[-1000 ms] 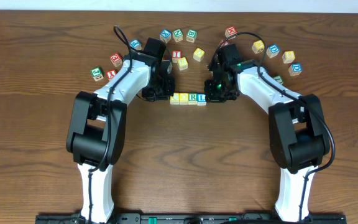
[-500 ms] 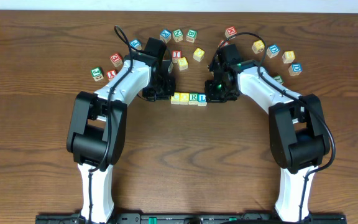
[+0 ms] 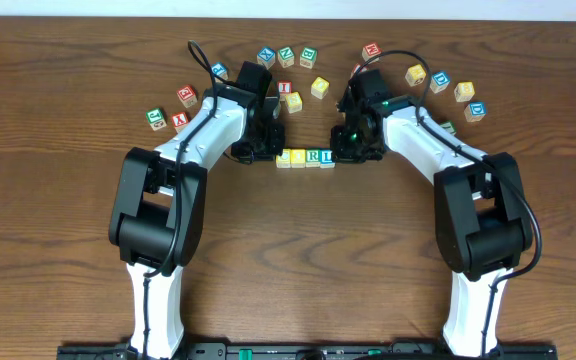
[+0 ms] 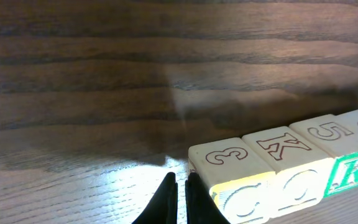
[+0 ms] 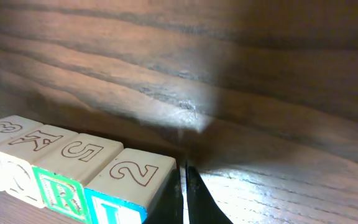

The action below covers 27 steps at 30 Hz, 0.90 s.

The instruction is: Spell out CORL

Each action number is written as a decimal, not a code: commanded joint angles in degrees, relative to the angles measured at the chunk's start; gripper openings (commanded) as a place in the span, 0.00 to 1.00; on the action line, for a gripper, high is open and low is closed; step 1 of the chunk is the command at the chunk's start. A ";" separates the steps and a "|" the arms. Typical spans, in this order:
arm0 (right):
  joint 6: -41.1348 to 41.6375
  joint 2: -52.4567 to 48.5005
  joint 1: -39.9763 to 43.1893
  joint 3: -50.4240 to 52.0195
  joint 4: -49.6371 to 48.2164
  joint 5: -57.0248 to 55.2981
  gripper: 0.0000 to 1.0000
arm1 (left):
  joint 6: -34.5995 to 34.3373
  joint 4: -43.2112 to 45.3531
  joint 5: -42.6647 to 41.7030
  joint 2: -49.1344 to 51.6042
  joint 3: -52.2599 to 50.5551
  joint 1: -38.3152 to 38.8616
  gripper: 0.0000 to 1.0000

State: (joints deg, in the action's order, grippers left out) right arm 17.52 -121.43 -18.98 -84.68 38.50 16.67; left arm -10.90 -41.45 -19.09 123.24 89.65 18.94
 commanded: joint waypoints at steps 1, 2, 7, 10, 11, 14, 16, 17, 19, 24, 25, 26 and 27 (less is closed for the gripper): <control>1.20 2.38 -0.09 -1.68 -0.48 0.55 0.01 | -0.09 0.13 1.03 -2.71 -0.26 0.37 0.07; 1.36 2.38 -0.20 -1.68 -0.48 0.37 0.01 | -0.11 0.00 1.49 -2.71 -0.26 0.37 0.07; 1.46 2.38 -0.24 -1.68 0.09 0.33 0.01 | -0.11 -0.22 1.81 -2.69 -0.26 0.37 0.08; 1.79 2.38 -0.24 -1.68 0.46 -0.09 0.01 | -0.11 -0.26 1.81 -2.69 -0.26 0.39 0.08; 1.79 2.38 -0.24 -1.68 0.46 -0.20 0.01 | -0.11 -0.28 1.81 -2.69 -0.26 0.39 0.07; 2.43 2.38 -0.24 -1.68 0.46 -0.96 0.01 | -0.09 -0.26 1.84 -2.69 -0.26 0.39 0.08; 2.84 2.38 -0.24 -1.68 0.48 -2.19 0.01 | -0.09 -0.22 1.92 -2.69 -0.26 0.37 0.07; 3.23 2.38 -0.24 -1.68 0.48 -2.93 0.01 | -0.09 -0.22 2.67 -2.69 -0.26 0.37 0.08; 3.37 2.36 -0.17 -1.68 0.46 -3.76 0.01 | -0.09 -0.26 5.03 -2.71 -0.26 0.37 0.08; 3.89 2.38 0.04 -1.70 0.28 -5.16 0.01 | -0.07 -0.66 6.97 -2.71 -0.11 0.20 0.08; 3.89 2.38 0.04 -1.70 0.33 -5.16 0.01 | -0.07 -0.70 6.99 -2.71 0.00 0.09 0.07; 3.91 2.40 0.02 -1.86 0.55 -5.14 0.01 | -0.07 -0.81 7.26 -2.73 0.22 -0.02 0.07; 3.89 2.40 0.02 -2.14 0.90 -5.11 0.01 | -0.07 -1.14 8.13 -2.73 0.66 -0.20 0.07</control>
State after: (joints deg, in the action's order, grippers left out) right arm 20.53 -121.03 -19.03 -85.14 39.05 12.69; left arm -10.87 -41.95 -13.52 122.80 89.65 19.03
